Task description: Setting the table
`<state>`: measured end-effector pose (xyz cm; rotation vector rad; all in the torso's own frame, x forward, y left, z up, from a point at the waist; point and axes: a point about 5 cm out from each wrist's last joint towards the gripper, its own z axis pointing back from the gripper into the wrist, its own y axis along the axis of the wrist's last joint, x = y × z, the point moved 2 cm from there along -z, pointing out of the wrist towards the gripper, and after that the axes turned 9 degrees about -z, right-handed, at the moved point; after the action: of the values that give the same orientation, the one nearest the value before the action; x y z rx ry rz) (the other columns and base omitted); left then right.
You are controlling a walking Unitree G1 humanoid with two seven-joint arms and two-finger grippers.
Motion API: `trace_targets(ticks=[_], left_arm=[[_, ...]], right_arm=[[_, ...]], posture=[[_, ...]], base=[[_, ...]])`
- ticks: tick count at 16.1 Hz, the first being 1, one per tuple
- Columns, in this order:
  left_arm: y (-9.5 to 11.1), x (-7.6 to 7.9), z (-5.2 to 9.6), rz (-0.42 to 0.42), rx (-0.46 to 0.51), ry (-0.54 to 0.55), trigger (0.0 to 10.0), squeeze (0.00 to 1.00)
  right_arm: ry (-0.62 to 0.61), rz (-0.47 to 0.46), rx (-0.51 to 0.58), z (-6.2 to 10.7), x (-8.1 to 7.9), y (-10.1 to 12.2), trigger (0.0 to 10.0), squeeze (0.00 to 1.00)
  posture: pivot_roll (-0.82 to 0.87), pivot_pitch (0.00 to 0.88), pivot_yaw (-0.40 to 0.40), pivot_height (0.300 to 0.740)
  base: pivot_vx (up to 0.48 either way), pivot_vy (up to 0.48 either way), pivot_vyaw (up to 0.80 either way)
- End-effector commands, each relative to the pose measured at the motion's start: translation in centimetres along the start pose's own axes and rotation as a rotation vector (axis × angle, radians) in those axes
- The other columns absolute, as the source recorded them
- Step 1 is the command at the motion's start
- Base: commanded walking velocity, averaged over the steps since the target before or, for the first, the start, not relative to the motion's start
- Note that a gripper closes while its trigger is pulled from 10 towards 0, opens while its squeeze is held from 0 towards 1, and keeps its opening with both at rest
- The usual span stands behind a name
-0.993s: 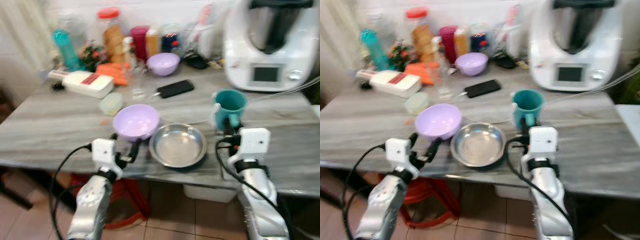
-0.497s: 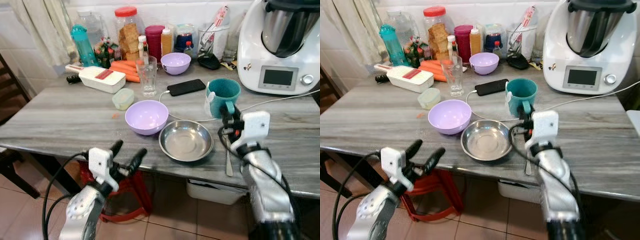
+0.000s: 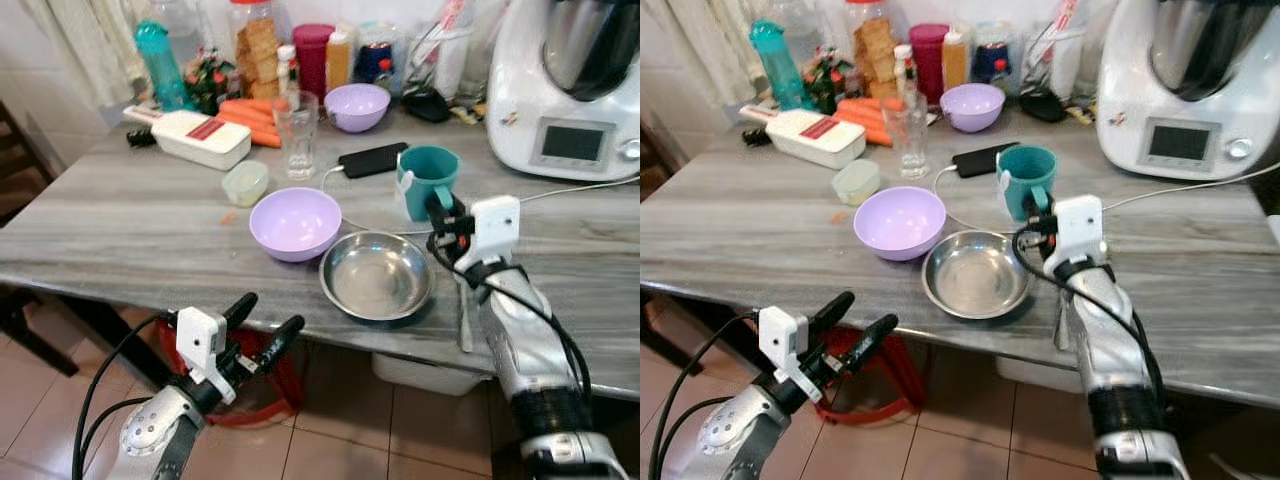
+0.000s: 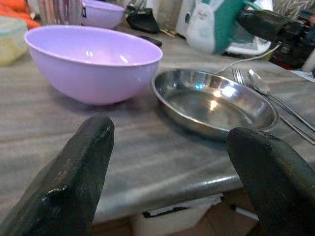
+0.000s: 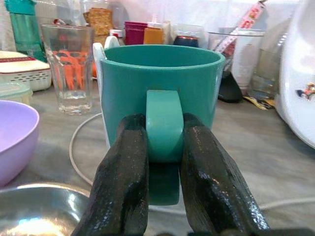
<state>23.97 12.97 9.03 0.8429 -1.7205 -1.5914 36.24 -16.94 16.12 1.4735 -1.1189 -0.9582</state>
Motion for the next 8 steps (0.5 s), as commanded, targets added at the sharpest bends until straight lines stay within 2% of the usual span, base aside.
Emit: trace_targets(ticks=[1,8], left_arm=[[0.5,0.2,0.2,-0.006,-0.002,-0.031,10.0,0.0],[1.3,0.4,0.6,-0.005,-0.023,-0.054,10.0,0.0]], right_arm=[[-0.018,0.011,0.015,-0.3,0.7,0.4,10.0,0.0],[-0.073,-0.002,0.0,-0.8,2.2,-0.8,10.0,0.0]], posture=[[-0.05,0.132,0.078,0.74],[-0.02,0.159,0.105,0.74]], base=[[0.0,0.0,0.0],[0.0,0.0,0.0]])
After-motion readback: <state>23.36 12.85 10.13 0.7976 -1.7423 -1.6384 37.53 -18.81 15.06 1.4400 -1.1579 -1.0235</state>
